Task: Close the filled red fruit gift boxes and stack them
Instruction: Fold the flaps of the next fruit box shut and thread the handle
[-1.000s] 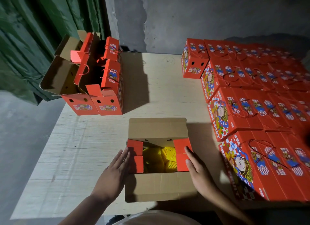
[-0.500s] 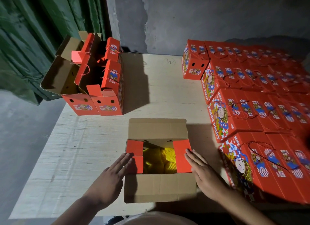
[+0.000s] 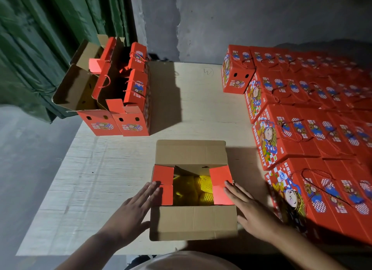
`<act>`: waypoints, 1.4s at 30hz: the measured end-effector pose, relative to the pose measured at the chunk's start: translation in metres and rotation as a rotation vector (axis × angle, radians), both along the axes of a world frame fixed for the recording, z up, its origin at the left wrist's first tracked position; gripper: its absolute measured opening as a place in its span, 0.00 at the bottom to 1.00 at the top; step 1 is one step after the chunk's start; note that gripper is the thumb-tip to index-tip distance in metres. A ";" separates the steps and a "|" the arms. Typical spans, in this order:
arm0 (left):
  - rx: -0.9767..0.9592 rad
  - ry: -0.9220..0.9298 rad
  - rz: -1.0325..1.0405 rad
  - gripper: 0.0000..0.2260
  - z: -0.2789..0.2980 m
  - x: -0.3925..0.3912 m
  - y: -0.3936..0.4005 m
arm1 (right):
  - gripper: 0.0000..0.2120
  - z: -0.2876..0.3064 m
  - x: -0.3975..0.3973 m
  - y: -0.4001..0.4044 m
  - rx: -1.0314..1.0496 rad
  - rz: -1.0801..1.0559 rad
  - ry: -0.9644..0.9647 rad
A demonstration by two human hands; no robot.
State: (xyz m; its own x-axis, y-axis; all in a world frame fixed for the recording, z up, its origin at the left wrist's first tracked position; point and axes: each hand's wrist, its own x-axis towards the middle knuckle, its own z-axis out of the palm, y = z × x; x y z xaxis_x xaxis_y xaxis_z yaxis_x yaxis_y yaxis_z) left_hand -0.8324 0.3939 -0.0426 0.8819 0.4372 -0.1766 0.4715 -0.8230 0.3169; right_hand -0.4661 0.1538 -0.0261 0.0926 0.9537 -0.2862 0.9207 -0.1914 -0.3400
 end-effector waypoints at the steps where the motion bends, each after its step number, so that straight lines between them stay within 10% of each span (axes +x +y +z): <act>1: -0.004 -0.002 -0.005 0.48 0.002 0.000 0.000 | 0.46 0.000 0.000 -0.001 0.003 -0.005 0.015; 15: -0.242 -0.254 0.205 0.28 0.020 0.013 -0.002 | 0.25 -0.009 -0.007 0.000 0.256 -0.365 0.401; 21: -0.245 -0.333 0.322 0.40 0.013 0.019 -0.001 | 0.30 -0.012 -0.016 0.014 0.364 -0.582 0.484; 31: -0.134 -0.276 0.229 0.30 0.017 0.025 0.006 | 0.20 -0.010 -0.021 0.026 0.406 -0.519 0.263; 42: -0.003 -0.117 0.086 0.45 0.022 0.041 0.009 | 0.50 -0.004 -0.020 0.023 0.259 -0.354 0.084</act>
